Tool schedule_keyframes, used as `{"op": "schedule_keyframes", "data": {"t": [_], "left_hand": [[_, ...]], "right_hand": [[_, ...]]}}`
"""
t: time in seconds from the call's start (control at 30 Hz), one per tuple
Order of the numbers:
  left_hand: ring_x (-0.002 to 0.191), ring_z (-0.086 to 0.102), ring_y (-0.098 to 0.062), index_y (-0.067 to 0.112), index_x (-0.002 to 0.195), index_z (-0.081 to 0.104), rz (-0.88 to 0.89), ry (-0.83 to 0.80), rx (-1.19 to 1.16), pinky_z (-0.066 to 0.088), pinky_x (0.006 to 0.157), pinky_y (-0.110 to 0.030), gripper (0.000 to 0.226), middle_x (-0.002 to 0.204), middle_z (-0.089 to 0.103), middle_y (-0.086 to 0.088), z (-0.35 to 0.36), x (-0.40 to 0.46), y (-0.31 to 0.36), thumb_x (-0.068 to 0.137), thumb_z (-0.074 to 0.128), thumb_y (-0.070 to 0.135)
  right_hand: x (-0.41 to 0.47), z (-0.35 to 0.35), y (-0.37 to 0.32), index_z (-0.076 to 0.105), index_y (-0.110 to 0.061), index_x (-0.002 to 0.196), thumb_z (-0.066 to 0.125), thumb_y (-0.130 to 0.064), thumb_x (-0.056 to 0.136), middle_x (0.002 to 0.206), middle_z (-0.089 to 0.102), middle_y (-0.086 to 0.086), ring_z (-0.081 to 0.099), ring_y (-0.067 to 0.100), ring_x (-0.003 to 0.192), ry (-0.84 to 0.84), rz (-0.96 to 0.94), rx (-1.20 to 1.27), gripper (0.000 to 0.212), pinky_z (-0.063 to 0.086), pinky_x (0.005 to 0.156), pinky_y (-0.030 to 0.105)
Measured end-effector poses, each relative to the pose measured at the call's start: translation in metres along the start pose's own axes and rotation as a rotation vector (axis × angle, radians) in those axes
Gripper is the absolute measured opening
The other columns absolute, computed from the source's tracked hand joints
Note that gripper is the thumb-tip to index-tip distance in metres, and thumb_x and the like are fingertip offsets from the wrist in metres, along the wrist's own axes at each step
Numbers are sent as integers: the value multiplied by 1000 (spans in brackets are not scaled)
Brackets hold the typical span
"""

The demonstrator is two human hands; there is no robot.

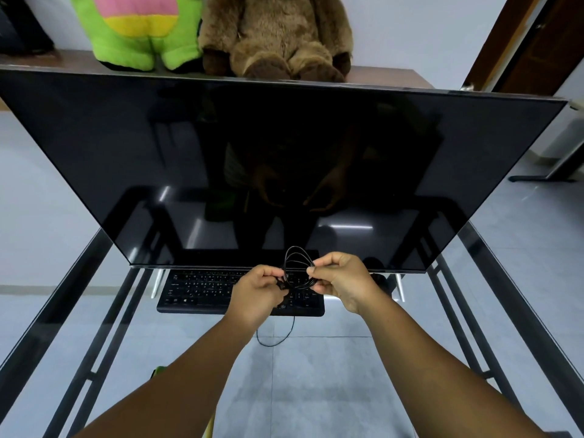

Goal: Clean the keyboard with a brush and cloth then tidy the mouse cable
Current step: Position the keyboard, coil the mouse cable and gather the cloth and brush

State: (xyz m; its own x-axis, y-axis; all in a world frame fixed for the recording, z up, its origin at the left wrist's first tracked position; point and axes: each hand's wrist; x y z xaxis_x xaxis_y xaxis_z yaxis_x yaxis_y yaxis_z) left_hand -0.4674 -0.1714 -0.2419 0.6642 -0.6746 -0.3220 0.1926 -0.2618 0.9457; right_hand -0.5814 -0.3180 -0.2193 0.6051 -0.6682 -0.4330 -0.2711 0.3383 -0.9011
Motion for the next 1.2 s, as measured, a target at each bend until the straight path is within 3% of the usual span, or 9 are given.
{"op": "schedule_keyframes", "data": {"t": [0.07, 0.17, 0.27, 0.43, 0.6, 0.83, 1.0, 1.13, 1.2], "left_hand": [[94, 70, -28, 8, 97, 69, -59, -7, -193, 57, 85, -37, 16, 103, 70, -13, 1, 1, 1, 91, 56, 2], [90, 70, -24, 10, 93, 70, -18, 32, -185, 58, 82, -35, 15, 95, 73, -9, 4, 2, -2, 88, 70, 24], [77, 66, -19, 13, 94, 66, 49, 67, -106, 56, 75, -31, 17, 81, 71, -4, 9, 3, -4, 81, 76, 9], [85, 69, -10, 18, 106, 57, 58, 167, -120, 55, 71, -24, 33, 104, 72, -1, 20, 4, -8, 81, 74, 3], [71, 57, 23, 15, 103, 70, 59, 244, 16, 42, 64, 0, 26, 120, 59, 10, 31, 7, -11, 79, 78, 11], [82, 62, 1, 24, 91, 73, -18, 377, -12, 44, 71, -13, 25, 88, 68, 10, 52, 7, -4, 70, 86, 25], [69, 70, -10, 20, 97, 73, -140, 344, -108, 60, 74, -31, 26, 84, 72, 6, 68, 15, -12, 73, 84, 19], [76, 73, -22, 16, 96, 73, -271, 329, -238, 60, 66, -30, 22, 83, 74, -5, 81, 21, -22, 76, 81, 11], [78, 73, -19, 14, 94, 72, -287, 301, -268, 59, 68, -28, 23, 86, 74, -6, 88, 24, -29, 74, 81, 5]], "right_hand": [[0, -1, 2, 66, -3, 86, 77, 1, 77, 74, 67, 12, 60, 13, 50, 9, 2, -7, 15, 56, 57, 27], [0, -3, 6, 65, -3, 85, 77, 2, 77, 73, 66, 12, 59, 14, 50, 8, 8, 0, 15, 57, 59, 29], [-1, -5, 11, 66, -2, 85, 77, 2, 77, 71, 66, 11, 59, 15, 51, 5, 12, 12, 15, 61, 65, 34], [-2, -8, 17, 66, -2, 85, 76, 1, 78, 78, 68, 16, 62, 16, 52, 26, 13, 57, 13, 60, 63, 30], [-2, -13, 22, 66, -1, 88, 76, 0, 80, 80, 68, 18, 63, 19, 56, 53, 16, 89, 13, 60, 62, 29], [1, -19, 34, 67, 0, 94, 79, -3, 78, 87, 69, 23, 67, 23, 61, 89, 5, 122, 21, 59, 64, 31], [2, -28, 40, 66, 1, 97, 78, -3, 79, 84, 69, 21, 66, 26, 64, 53, 0, 137, 21, 56, 62, 28], [3, -41, 49, 66, 2, 95, 75, 0, 80, 78, 70, 17, 67, 25, 65, 35, -9, 183, 17, 56, 62, 28], [4, -50, 54, 66, 1, 92, 74, 0, 81, 76, 70, 16, 68, 22, 63, 50, -9, 193, 14, 56, 61, 27]]}}
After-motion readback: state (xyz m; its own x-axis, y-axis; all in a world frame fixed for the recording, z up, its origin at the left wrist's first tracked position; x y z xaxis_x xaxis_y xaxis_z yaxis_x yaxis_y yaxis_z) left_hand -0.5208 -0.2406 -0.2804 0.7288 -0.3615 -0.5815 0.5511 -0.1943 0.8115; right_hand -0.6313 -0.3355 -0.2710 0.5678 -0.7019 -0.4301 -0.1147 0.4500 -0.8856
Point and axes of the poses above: each hand's wrist, its own x-axis towards the middle knuckle, its own z-axis out of the palm, y = z × x
